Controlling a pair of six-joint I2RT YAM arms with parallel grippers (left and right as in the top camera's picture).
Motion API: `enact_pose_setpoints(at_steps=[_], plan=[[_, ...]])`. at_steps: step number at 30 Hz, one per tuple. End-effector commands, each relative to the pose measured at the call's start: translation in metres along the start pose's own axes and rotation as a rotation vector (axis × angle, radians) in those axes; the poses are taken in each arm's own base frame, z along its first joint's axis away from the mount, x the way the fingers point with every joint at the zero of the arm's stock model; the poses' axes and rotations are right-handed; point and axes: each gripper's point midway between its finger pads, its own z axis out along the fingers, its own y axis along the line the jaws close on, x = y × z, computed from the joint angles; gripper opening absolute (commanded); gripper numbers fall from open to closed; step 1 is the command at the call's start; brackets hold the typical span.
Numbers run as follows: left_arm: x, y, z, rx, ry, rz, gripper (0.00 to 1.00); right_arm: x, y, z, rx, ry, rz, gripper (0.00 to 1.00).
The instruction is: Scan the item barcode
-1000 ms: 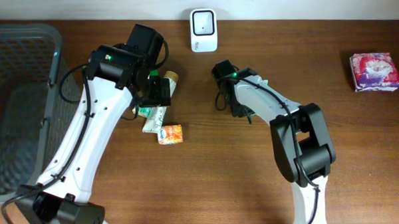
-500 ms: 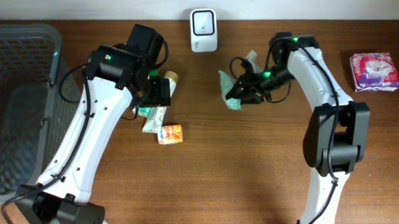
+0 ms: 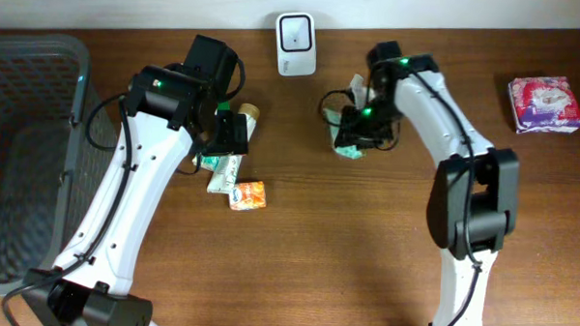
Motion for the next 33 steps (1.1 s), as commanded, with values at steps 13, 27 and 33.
enact_pose_setpoints(at_steps=[13,27,33], plan=[[-0.001,0.003,-0.002,0.0,-0.005,-0.02,0.99,-0.016,-0.014,-0.012,-0.041,-0.065,-0.12,0.86],[-0.001,0.003,-0.002,0.0,-0.005,-0.02,0.99,0.023,-0.003,0.05,-0.426,-0.03,-0.112,0.11],[-0.001,0.002,-0.002,0.0,-0.005,-0.021,0.99,-0.025,0.03,-0.02,-0.454,-0.194,-0.204,0.04]])
